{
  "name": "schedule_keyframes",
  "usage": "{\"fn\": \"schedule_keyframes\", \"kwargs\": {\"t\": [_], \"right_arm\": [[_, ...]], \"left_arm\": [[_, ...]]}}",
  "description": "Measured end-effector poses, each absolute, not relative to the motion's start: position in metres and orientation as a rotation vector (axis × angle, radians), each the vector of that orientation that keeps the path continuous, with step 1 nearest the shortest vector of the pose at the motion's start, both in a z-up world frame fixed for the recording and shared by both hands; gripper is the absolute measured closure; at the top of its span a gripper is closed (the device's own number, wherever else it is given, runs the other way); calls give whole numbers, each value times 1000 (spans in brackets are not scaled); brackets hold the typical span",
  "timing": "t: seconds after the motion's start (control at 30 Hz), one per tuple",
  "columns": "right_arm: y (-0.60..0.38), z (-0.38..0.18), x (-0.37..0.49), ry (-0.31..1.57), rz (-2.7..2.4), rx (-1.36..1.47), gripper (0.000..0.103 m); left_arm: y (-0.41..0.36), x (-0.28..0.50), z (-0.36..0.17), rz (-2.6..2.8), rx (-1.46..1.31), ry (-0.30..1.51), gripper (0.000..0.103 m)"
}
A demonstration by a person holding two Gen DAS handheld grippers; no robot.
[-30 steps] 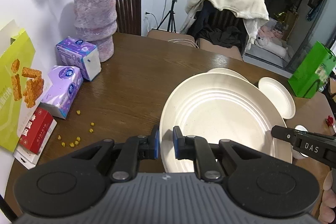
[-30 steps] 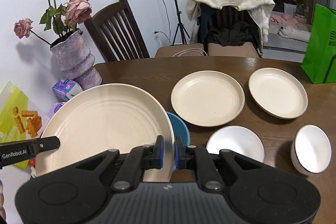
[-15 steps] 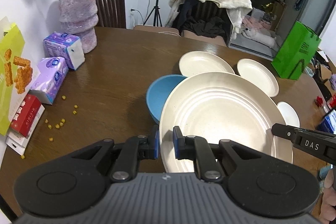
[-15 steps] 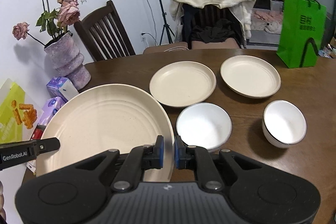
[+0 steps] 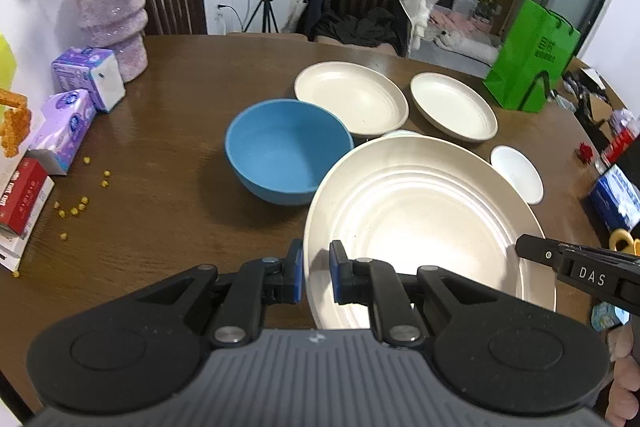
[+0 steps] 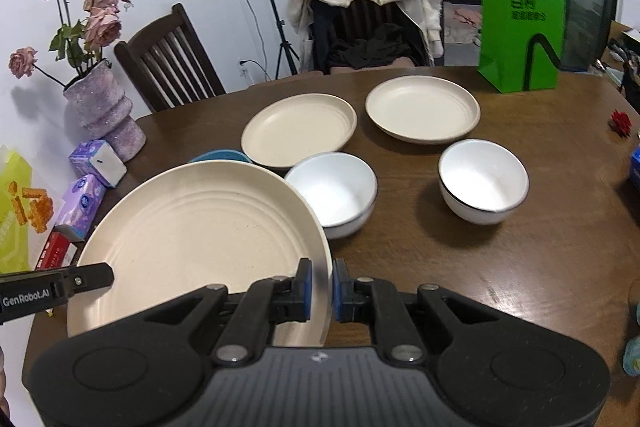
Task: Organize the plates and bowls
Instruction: 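Lift the cream plate with both grippers and carry it back toward the table edge, then lower the cream plate onto the table and open both grippers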
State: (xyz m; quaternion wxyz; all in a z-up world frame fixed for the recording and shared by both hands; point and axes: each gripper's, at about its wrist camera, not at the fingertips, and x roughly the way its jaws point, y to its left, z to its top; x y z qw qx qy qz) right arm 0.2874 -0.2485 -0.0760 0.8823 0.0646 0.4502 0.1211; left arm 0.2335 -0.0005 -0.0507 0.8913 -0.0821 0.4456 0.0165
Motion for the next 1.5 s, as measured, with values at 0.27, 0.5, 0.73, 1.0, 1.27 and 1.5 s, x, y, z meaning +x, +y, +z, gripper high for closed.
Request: {"fn": "schedule_keyframes", "kwargs": {"t": [0.27, 0.5, 0.73, 1.0, 1.27, 1.5], "right_arm": [[-272, -91, 270, 949, 211, 144, 93], [-288, -108, 258, 970, 177, 152, 93], [-298, -129, 247, 992, 145, 155, 93], [-310, -152, 235, 1018, 107, 157, 93], [-319, -172, 227, 1035, 85, 158, 93], [-323, -185, 225, 1042, 75, 150, 92]], "left_arm": [[-22, 227, -69, -5, -143, 946, 90], [-33, 223, -89, -36, -133, 968, 89], [-43, 219, -113, -72, -125, 989, 90], [-56, 215, -138, -108, -106, 1011, 89], [-63, 216, -158, -128, -97, 1033, 89], [-65, 217, -169, -137, -95, 1039, 90]]}}
